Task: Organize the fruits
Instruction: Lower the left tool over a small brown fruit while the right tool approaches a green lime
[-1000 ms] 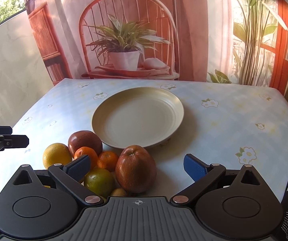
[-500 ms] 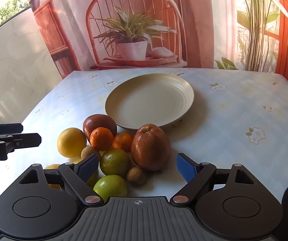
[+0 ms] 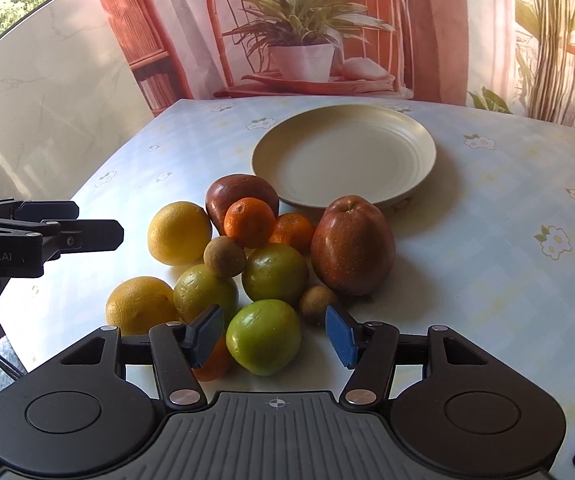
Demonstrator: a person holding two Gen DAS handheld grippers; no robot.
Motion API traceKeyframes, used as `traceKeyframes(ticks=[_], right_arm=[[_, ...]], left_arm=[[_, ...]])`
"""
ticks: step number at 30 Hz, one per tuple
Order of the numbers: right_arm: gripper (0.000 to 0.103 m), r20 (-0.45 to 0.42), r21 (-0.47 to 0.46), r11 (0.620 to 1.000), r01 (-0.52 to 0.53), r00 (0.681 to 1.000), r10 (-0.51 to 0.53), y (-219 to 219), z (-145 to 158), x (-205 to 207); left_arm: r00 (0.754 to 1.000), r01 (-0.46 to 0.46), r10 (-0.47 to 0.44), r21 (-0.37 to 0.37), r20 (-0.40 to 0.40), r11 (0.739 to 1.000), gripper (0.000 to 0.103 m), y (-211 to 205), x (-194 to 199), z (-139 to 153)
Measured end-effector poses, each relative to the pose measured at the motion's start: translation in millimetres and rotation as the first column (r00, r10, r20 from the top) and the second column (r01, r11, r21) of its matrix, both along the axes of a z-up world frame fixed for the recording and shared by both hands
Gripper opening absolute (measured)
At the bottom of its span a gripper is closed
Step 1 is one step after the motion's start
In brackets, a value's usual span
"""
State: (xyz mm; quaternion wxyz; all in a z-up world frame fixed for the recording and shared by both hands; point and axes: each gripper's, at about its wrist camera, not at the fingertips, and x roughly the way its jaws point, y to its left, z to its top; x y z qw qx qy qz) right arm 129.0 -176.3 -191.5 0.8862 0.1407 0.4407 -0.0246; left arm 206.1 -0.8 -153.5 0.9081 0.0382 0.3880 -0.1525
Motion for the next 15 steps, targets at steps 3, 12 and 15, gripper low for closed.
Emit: traceKeyframes(ticks=[3, 12, 15], right_arm=[[0.05, -0.015, 0.032, 0.999, -0.002, 1.0, 0.003, 1, -4, 3], [0.045, -0.064, 0.074, 0.997, 0.023, 0.998, -0.018, 1, -13, 10], [0.042, -0.066, 0.077, 0.997, 0.031, 0.997, -0.026, -2, -14, 7]], left_arm=[[1.0, 0.007, -0.007, 0.01, 0.003, 1.0, 0.088, -1, -2, -1], [0.999, 0.021, -0.021, 0.009, -0.028, 1.0, 0.085, -2, 2, -4], [0.999, 0.024, -0.024, 0.005, -0.042, 1.0, 0.083, -2, 3, -6]])
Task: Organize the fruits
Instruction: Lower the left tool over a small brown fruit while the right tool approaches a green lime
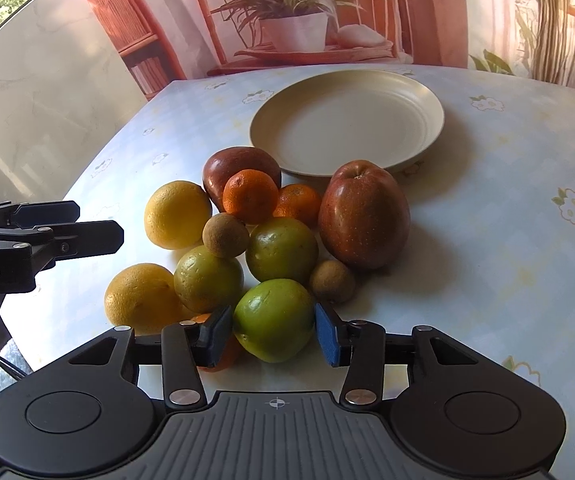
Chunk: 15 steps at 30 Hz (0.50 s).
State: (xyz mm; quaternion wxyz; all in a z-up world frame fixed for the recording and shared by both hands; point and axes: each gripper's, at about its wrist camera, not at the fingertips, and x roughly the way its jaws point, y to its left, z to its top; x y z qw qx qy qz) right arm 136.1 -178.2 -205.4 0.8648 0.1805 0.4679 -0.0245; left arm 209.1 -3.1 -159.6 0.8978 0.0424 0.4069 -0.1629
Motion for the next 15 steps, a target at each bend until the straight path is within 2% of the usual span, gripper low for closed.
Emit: traceKeyframes(ticks=[7, 15], right_arm=[[0.041, 0.006, 0.014, 1.0, 0.004, 1.0, -0.004, -4, -1, -8], [0.041, -0.001, -0.048, 0.999, 0.024, 1.0, -0.024, -10, 5, -17]], left_arm=[[0.999, 0.035, -0.036, -0.007, -0.027, 0.999, 0.081, -6, 2, -4], [0.994, 0.084, -0.086, -0.029, -0.063, 0.996, 0.073, -13, 6, -9]])
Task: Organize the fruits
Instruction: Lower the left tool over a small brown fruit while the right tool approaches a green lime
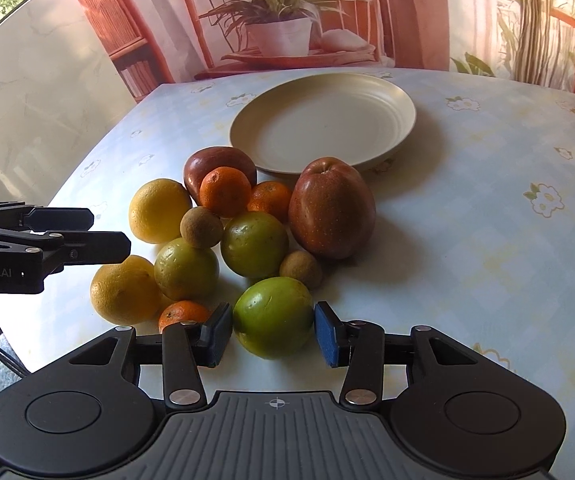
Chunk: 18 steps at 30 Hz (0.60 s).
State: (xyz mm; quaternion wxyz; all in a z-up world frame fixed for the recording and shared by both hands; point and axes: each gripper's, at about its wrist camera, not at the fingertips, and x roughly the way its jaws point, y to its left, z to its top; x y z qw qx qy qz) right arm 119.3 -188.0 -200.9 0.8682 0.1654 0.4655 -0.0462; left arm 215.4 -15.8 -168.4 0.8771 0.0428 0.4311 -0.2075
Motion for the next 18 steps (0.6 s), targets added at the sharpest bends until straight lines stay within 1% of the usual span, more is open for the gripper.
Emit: traceKeyframes(ticks=[4, 7, 11, 14, 17, 18], right_arm=[[0.041, -0.005, -0.043, 0.999, 0.022, 1.0, -0.023, -6, 2, -5], [0.041, -0.001, -0.027, 0.999, 0.031, 1.0, -0.031, -11, 1, -7], [0.041, 0.004, -0.03, 0.999, 0.028, 1.0, -0.027, -12, 1, -7], [0.041, 0.006, -0.023, 0.999, 0.029, 1.0, -0.029, -13, 0, -5], [0.041, 0.009, -0.018, 0.999, 0.029, 1.0, -0.029, -14, 0, -6], [0.041, 0.01, -0.018, 0.999, 0.03, 1.0, -0.029, -14, 0, -6]], left_arm=[[1.0, 0.009, -0.01, -0.015, -0.012, 1.0, 0.068, -1, 3, -1], [0.999, 0.029, -0.03, -0.033, -0.023, 0.999, 0.067, -4, 5, -2], [0.997, 0.07, -0.071, -0.053, -0.017, 0.996, 0.066, -11, 6, -2], [0.993, 0.117, -0.117, -0.053, -0.01, 0.992, 0.053, -22, 9, -2], [0.989, 0.149, -0.149, -0.045, 0.0, 0.988, 0.048, -33, 11, -5], [0.988, 0.154, -0.154, -0.045, -0.001, 0.987, 0.045, -36, 13, -6]])
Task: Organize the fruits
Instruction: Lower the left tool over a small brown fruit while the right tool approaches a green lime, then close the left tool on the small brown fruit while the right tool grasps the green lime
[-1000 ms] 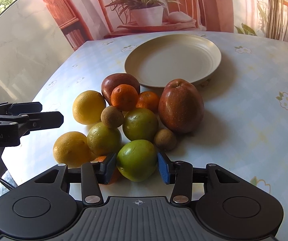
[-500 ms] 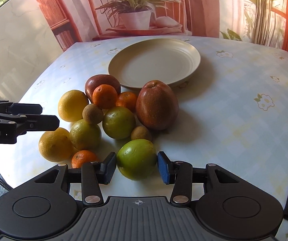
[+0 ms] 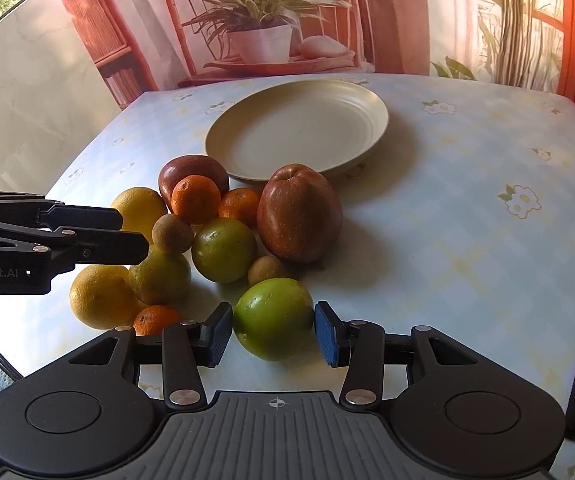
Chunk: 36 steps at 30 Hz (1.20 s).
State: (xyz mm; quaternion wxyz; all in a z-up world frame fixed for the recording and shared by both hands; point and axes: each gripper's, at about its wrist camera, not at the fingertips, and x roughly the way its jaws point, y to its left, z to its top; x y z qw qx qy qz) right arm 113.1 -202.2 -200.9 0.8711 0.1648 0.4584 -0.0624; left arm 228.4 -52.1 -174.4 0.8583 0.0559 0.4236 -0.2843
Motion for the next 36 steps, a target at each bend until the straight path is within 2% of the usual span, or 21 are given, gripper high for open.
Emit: traceKeyframes(ticks=[6, 16, 18, 23, 36], right_arm=[[0.042, 0.005, 0.009, 1.0, -0.002, 1.0, 0.002, -2, -1, 1], [0.042, 0.008, 0.015, 1.0, -0.005, 1.0, 0.005, -3, -1, 2], [0.042, 0.009, 0.017, 1.0, -0.004, 1.0, 0.004, -3, -1, 2], [0.043, 0.005, 0.039, 0.999, 0.001, 1.0, -0.001, -5, -4, 5], [0.044, 0.007, 0.1, 0.995, 0.028, 1.0, -0.029, -12, -12, 7]], left_arm=[[1.0, 0.007, -0.007, 0.0, -0.013, 1.0, 0.035, -12, 10, -7], [1.0, 0.003, -0.003, 0.019, -0.026, 1.0, 0.034, -14, 19, -19], [1.0, 0.005, -0.005, 0.025, -0.017, 1.0, 0.028, -16, 19, -19], [1.0, 0.007, -0.006, 0.014, -0.018, 1.0, 0.028, -13, 18, -18], [1.0, 0.014, -0.014, 0.045, 0.007, 0.999, 0.028, -18, 16, -19]])
